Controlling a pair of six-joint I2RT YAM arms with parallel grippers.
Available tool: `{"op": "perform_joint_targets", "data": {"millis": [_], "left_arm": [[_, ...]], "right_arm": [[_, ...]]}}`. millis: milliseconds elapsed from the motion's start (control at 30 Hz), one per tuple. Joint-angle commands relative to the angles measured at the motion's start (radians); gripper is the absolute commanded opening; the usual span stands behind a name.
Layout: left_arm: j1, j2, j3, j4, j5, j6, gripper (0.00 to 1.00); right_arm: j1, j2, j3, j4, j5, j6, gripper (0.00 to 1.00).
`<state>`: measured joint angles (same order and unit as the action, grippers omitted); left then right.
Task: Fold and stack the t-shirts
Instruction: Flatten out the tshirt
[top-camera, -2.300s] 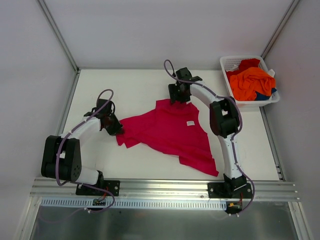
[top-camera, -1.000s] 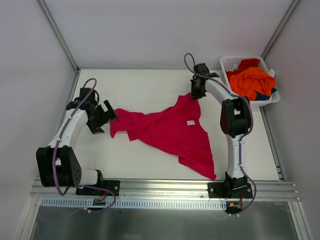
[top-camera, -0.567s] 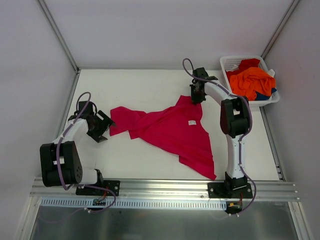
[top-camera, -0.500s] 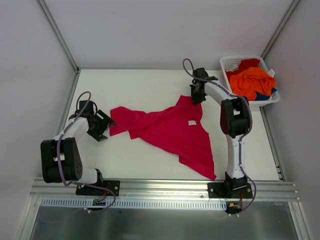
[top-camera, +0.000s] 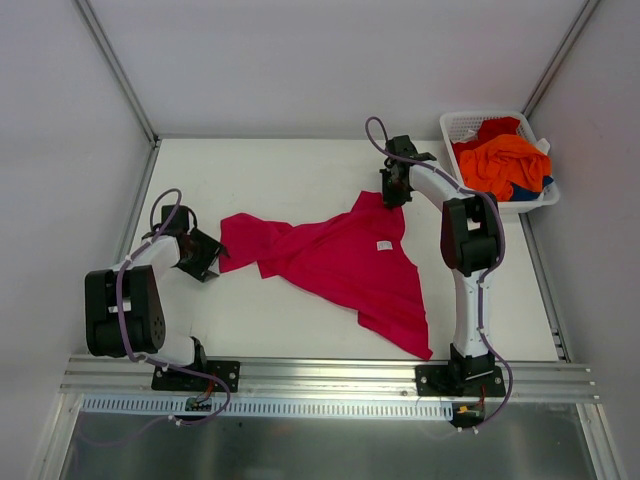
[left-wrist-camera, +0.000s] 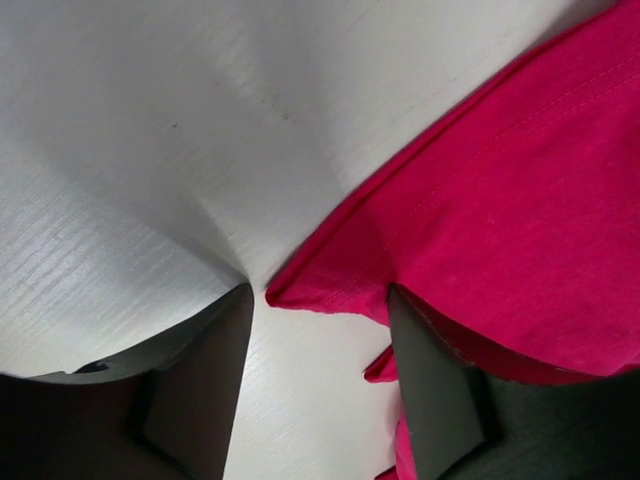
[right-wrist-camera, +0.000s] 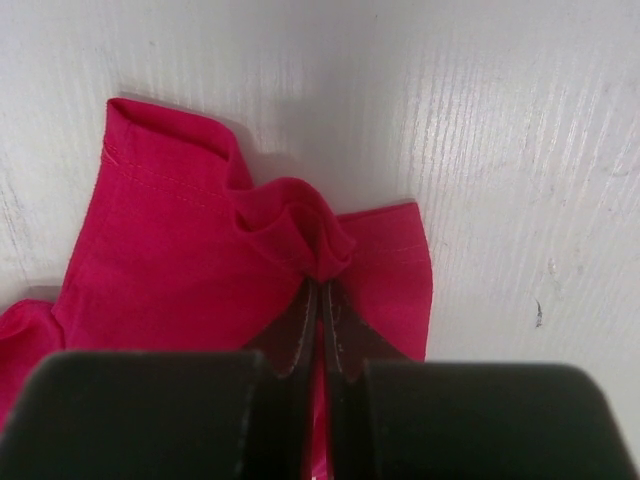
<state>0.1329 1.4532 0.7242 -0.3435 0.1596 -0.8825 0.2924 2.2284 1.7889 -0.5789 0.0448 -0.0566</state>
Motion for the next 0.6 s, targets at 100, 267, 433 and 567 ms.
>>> {"op": "perform_joint_targets", "data": {"millis": [100, 267, 433, 567], "left_arm": [[0.01, -0.004, -0.04, 0.02, -0.022, -0.021, 0.51], [0.014, -0.034, -0.058, 0.04, -0.014, -0.012, 0.51], [0.02, -0.118, -0.087, 0.041, -0.008, 0.004, 0.52], [0.027, -0.117, -0.109, 0.041, -0.011, 0.008, 0.51]], "right_arm": [[0.002, -0.033, 0.029, -0.012, -0.01, 0.004, 0.0], [0.002, -0.029, 0.033, -0.012, -0.011, 0.009, 0.01], [0.002, -0.024, 0.035, -0.012, -0.014, 0.02, 0.0], [0.002, -0.023, 0.035, -0.012, -0.008, 0.021, 0.0]]}}
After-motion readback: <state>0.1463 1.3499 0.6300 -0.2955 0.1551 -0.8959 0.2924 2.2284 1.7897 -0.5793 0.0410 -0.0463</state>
